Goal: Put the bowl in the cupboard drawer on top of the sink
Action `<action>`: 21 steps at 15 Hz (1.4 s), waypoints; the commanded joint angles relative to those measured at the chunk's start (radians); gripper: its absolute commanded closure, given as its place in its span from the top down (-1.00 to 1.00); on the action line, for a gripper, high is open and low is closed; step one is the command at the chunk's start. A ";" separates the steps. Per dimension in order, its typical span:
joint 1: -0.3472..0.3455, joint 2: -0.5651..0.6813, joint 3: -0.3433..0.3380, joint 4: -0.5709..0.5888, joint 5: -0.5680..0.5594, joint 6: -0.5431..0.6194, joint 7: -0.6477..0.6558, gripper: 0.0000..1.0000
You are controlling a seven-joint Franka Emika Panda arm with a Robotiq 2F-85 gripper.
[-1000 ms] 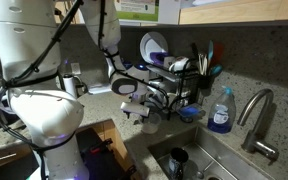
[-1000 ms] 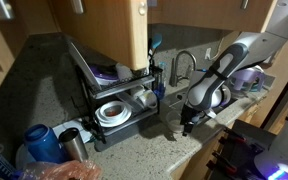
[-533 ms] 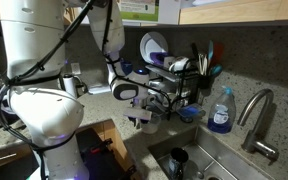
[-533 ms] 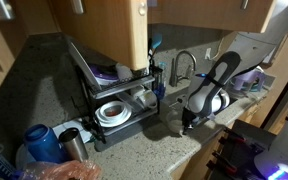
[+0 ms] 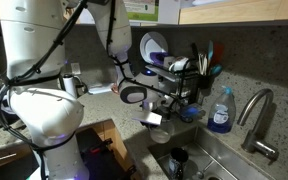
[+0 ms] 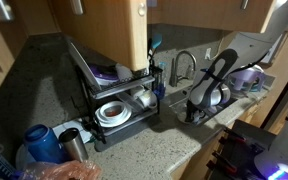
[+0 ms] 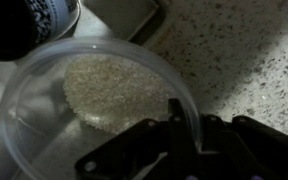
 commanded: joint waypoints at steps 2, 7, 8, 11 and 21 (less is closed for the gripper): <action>0.012 -0.126 -0.102 -0.048 -0.059 -0.018 0.057 -0.97; -0.144 -0.185 -0.084 -0.024 -0.360 -0.091 0.199 -0.97; -0.035 -0.243 -0.217 -0.052 -0.442 -0.119 0.237 -0.97; -0.208 -0.367 -0.097 -0.027 -0.683 -0.276 0.374 -0.97; -0.234 -0.822 0.017 0.098 -0.652 -0.872 0.365 -0.97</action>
